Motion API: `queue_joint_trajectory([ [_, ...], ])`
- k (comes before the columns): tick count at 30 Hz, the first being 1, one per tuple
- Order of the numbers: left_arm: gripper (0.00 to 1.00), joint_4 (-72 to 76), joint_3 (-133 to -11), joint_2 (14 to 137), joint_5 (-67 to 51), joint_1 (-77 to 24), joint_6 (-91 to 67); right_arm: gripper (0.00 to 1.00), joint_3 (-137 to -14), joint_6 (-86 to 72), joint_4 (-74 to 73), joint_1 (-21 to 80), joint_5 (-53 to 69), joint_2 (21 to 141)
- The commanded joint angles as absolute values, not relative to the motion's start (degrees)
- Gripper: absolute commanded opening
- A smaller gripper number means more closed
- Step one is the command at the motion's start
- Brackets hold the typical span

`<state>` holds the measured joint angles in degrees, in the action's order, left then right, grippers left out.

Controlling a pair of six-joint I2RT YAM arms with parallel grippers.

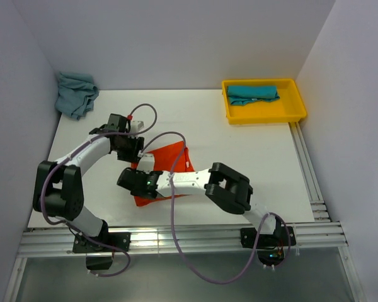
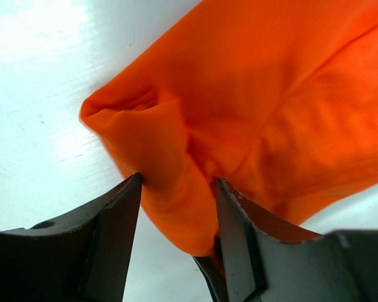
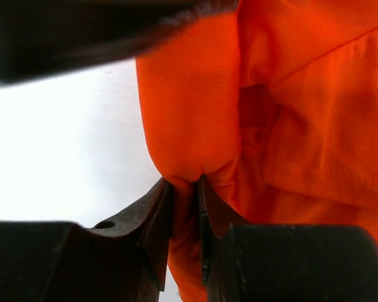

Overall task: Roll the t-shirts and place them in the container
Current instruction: Roll the tshirt

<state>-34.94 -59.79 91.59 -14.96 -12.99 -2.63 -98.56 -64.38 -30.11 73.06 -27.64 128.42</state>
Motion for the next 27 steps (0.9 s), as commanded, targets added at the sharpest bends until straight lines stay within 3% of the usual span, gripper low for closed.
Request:
queue_joint_trajectory([
  [1,0.56,-33.0,-59.8,86.3,-14.8,-13.0,-2.4,0.13,-85.6,-64.2,-6.2,71.2,-14.1,125.6],
  [12,0.57,-33.1,-59.9,86.9,-15.1,-12.6,-2.4,0.09,-59.6,-81.9,34.2,65.3,-4.1,118.6],
  [23,0.57,-33.0,-59.7,87.9,-13.5,-12.5,-2.5,0.09,-47.2,-100.0,65.4,64.6,-3.7,126.4],
  [27,0.56,-33.6,-59.9,89.7,-13.3,-12.5,-2.5,0.08,-45.8,-104.3,70.0,65.0,-4.8,128.4],
])
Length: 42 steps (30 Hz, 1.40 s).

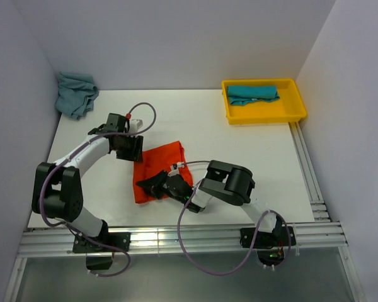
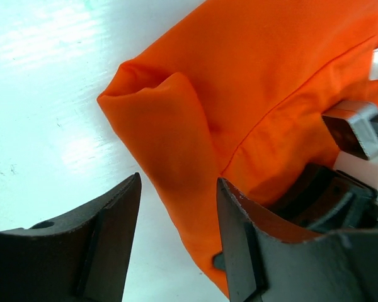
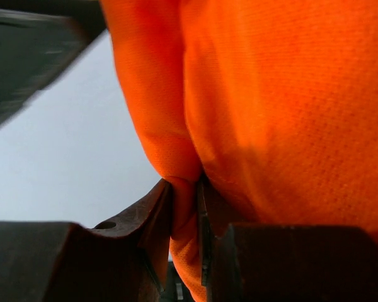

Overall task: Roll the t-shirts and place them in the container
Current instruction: Roll the tshirt

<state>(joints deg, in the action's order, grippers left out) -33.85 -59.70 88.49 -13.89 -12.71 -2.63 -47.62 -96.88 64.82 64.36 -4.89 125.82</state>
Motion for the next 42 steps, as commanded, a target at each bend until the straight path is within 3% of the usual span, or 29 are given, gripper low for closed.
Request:
queue_joint_trajectory([
  [1,0.55,-33.9,-59.9,90.9,-13.2,-12.4,-2.5,0.08,-45.4,-105.2,70.4,65.2,-6.2,128.3],
  [6,0.52,-34.9,-60.1,93.9,-13.7,-12.5,-2.2,0.08,-45.0,-106.0,70.0,66.1,-7.7,127.2],
  [10,0.45,-35.4,-60.5,96.3,-14.1,-12.7,-2.1,0.11,-45.6,-105.6,67.2,66.5,-7.6,126.3],
  [11,0.38,-35.5,-60.6,96.4,-14.1,-12.7,-2.0,0.13,-46.7,-105.0,63.9,66.6,-7.0,126.0],
  [14,0.28,-35.6,-60.5,96.7,-13.7,-13.0,-2.0,0.26,-49.4,-103.1,53.8,66.7,-6.0,124.6],
  [19,0.26,-35.8,-60.5,96.6,-12.4,-13.4,-2.0,0.51,-51.8,-97.3,36.5,67.8,-9.4,119.7],
  [22,0.25,-35.7,-60.3,96.7,-12.2,-13.5,-2.0,0.56,-51.1,-95.1,29.2,68.4,-12.5,116.6],
  [28,0.24,-35.8,-60.6,97.0,-12.1,-13.9,-2.0,0.57,-56.0,-90.4,8.2,70.7,-21.0,110.1],
  [35,0.24,-35.8,-60.6,96.9,-12.0,-14.2,-2.0,0.56,-73.7,-84.5,-21.2,74.1,-31.6,108.4],
  [42,0.24,-35.9,-60.6,97.0,-12.0,-14.4,-2.0,0.43,-89.3,-74.5,-30.3,74.4,-35.2,115.0],
])
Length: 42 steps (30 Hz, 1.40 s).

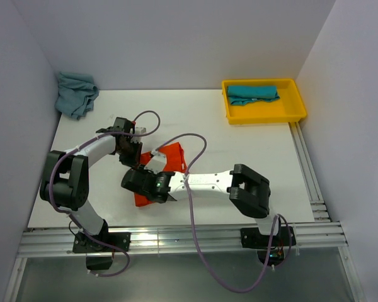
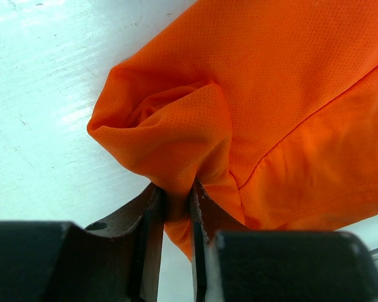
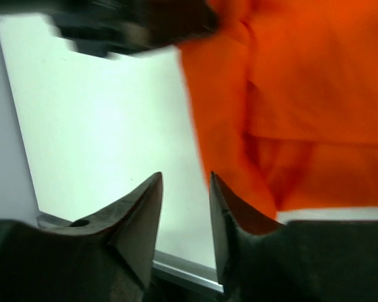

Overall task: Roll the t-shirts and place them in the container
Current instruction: Roll the tshirt

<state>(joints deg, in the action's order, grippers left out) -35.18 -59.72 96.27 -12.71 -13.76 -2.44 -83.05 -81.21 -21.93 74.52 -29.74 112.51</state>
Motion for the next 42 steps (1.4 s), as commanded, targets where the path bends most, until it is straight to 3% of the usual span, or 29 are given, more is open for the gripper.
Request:
queue_joint_trajectory([
  [1,0.24,-35.8,-60.7,97.0,-12.1,-14.4,-2.0,0.42,-92.2,-73.1,-30.4,74.4,-35.4,115.9],
  [14,0.24,-35.9,-60.8,97.2,-12.2,-14.6,-1.9,0.38,-105.0,-64.3,-35.1,72.5,-35.3,128.8],
  [30,0.25,-35.9,-60.8,97.5,-11.9,-14.9,-1.9,0.48,-116.6,-65.2,-52.3,75.6,-43.6,134.7],
  [42,0.25,-36.0,-60.8,97.5,-11.9,-14.9,-2.0,0.51,-118.4,-64.1,-54.2,76.2,-44.7,136.0],
])
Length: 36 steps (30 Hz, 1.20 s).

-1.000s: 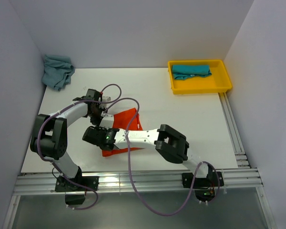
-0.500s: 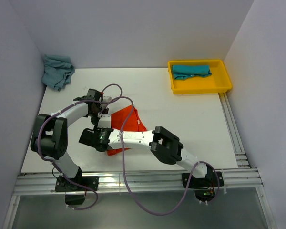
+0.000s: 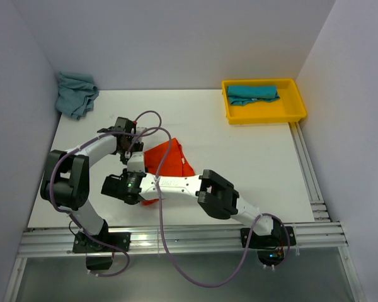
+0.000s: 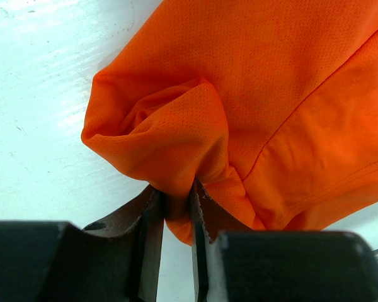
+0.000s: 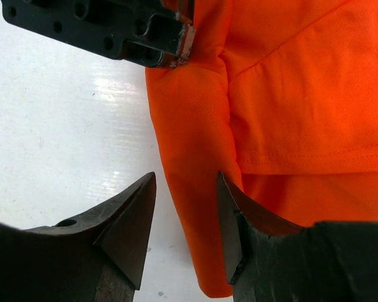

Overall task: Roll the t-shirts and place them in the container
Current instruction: Roll the tshirt

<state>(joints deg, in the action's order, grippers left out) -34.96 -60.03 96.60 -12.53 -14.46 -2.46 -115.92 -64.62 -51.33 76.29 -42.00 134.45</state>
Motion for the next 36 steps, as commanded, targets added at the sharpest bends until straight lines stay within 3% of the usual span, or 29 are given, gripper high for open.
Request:
queue_joint_trajectory([
  [1,0.25,-36.1,-60.8,97.6,-11.9,-14.9,-2.0,0.51,-118.6,-64.1,-54.4,76.2,-44.4,136.7],
  [8,0.25,-36.0,-60.9,97.6,-11.9,-14.9,-1.9,0.51,-121.9,-65.3,-59.1,76.2,-43.1,140.4],
  [18,0.36,-36.0,-60.8,97.3,-12.2,-15.0,-1.8,0.56,-122.7,-67.3,-67.2,76.7,-41.0,144.7],
  [29,0.4,-36.1,-60.8,97.0,-12.5,-15.0,-1.7,0.58,-121.1,-64.2,-65.1,77.5,-36.0,146.7],
  [36,0.45,-35.8,-61.0,95.4,-12.7,-15.0,-1.6,0.33,-111.3,-62.0,-48.9,76.6,-26.2,140.2],
])
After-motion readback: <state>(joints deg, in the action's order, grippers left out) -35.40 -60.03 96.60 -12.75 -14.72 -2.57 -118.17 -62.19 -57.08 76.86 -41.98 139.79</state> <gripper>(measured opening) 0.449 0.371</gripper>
